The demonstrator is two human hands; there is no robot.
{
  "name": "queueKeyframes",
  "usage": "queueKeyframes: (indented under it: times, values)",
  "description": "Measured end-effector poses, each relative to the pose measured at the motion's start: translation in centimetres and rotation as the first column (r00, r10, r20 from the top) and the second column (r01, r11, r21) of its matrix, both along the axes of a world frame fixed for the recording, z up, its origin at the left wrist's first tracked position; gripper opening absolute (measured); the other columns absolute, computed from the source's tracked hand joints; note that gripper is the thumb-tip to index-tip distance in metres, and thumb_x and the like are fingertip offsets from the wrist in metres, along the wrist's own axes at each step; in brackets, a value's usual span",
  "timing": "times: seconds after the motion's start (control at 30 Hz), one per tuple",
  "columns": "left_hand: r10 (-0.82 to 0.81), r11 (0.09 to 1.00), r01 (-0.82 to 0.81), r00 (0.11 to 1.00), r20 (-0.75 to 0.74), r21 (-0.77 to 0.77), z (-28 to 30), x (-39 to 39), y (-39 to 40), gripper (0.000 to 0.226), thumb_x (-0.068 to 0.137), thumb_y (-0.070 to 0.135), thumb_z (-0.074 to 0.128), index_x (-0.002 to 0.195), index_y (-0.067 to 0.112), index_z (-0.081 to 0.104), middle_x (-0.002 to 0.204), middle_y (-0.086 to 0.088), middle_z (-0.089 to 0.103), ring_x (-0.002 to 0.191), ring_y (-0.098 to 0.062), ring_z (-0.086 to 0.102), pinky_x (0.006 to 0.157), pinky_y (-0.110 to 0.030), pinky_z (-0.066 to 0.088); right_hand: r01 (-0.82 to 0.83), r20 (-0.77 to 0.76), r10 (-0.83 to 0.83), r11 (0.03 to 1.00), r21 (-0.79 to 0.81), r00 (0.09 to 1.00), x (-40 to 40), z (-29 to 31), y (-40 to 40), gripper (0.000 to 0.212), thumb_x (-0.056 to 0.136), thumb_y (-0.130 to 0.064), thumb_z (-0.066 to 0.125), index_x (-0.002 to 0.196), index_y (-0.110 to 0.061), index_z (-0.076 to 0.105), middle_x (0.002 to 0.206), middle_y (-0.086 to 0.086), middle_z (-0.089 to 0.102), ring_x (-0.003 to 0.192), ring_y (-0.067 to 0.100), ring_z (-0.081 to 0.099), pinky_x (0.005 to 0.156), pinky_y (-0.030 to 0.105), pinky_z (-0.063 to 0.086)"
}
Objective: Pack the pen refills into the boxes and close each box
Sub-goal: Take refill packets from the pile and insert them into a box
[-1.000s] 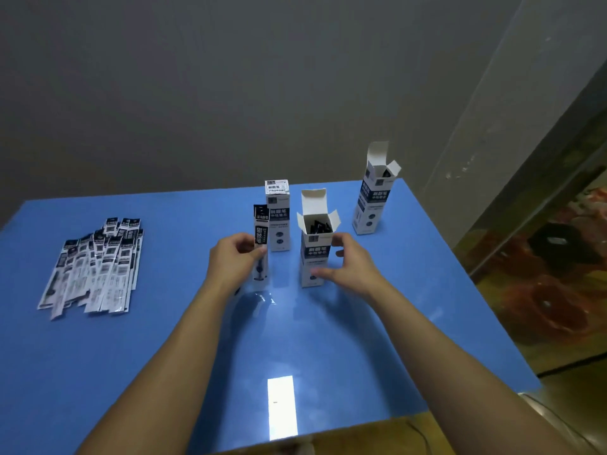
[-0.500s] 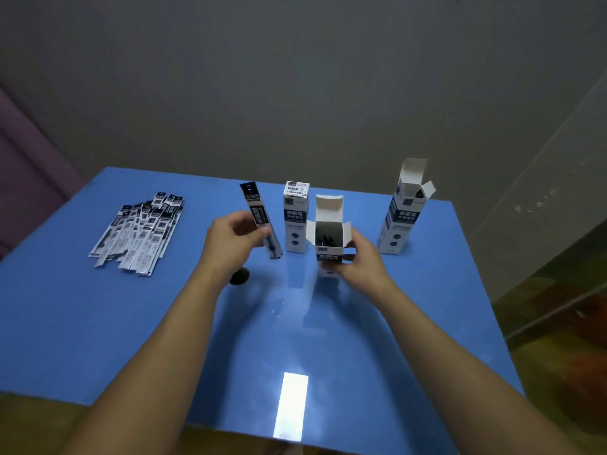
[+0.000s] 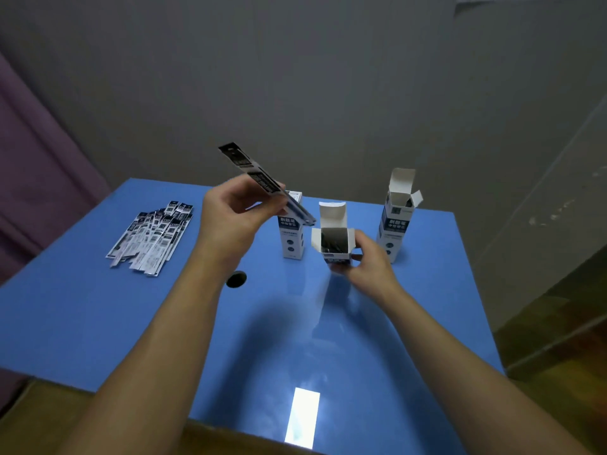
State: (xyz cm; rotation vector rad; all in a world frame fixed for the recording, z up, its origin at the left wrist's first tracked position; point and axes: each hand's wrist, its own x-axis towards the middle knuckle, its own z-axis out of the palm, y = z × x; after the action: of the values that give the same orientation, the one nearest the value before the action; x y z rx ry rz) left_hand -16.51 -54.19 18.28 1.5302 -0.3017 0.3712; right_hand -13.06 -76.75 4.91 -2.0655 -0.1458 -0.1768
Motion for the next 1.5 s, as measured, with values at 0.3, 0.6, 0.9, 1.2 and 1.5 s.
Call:
queueKeyframes:
  times: [0.3,0.6,0.9,1.2,1.5]
  values:
    - [-0.117,0.975,0.121,0.993,-0.031,0.188,0.3,0.0,-2.2,0.022,0.081,-0.006,0.075,0.088,0.015,0.074,0.087,0.003,0.076,0.083,-0.015,0.071,0.084,-0.036,0.059,-0.027,0.070,0.029,0.999,-0.028,0.997,-0.5,1.2,0.8,0.052,0.071,-0.015,0.086,0.116,-0.027,0.062,0.110,-0.005,0.066,0.102,0.014,0.061,0.093,0.038,0.055]
    - [-0.161,0.902,0.173,0.985,-0.064,0.395,-0.9,-0.2,-3.2,0.024,0.084,-0.002,0.074,0.089,0.021,0.074,0.090,-0.002,0.075,0.089,-0.015,0.073,0.082,-0.029,0.058,-0.048,0.106,0.054,0.997,-0.060,0.993,-0.8,1.9,1.0,0.049,0.071,-0.015,0.086,0.112,-0.027,0.061,0.104,-0.011,0.065,0.104,0.018,0.060,0.091,0.043,0.054]
    - [-0.147,0.613,0.043,0.987,0.060,0.789,-2.2,0.5,-3.9,0.022,0.081,0.009,0.074,0.092,0.028,0.071,0.089,0.016,0.063,0.097,-0.016,0.054,0.088,-0.045,0.047,-0.034,0.073,0.037,0.999,-0.041,0.997,-1.2,1.8,1.1,0.047,0.070,-0.011,0.085,0.107,-0.027,0.061,0.099,-0.012,0.064,0.096,0.016,0.063,0.086,0.042,0.055]
    - [-0.097,0.542,0.054,0.995,-0.001,0.839,-3.5,1.5,-3.8,0.027,0.086,0.019,0.071,0.107,0.036,0.068,0.107,0.017,0.048,0.116,-0.013,0.036,0.103,-0.034,0.029,-0.042,-0.016,0.041,0.998,-0.048,0.999,-1.5,1.1,1.2,0.048,0.073,-0.017,0.082,0.114,-0.026,0.059,0.102,-0.007,0.066,0.093,0.012,0.066,0.082,0.039,0.057]
    - [0.101,0.792,-0.109,0.994,0.047,0.600,-6.0,1.8,-1.5,0.045,0.085,-0.003,0.058,0.113,0.031,0.064,0.116,0.015,0.055,0.110,-0.009,0.044,0.086,-0.012,0.037,-0.013,-0.117,0.011,1.000,-0.014,0.993,-0.6,-0.3,1.3,0.050,0.072,-0.021,0.083,0.115,-0.028,0.058,0.105,-0.011,0.068,0.098,0.009,0.063,0.086,0.039,0.056]
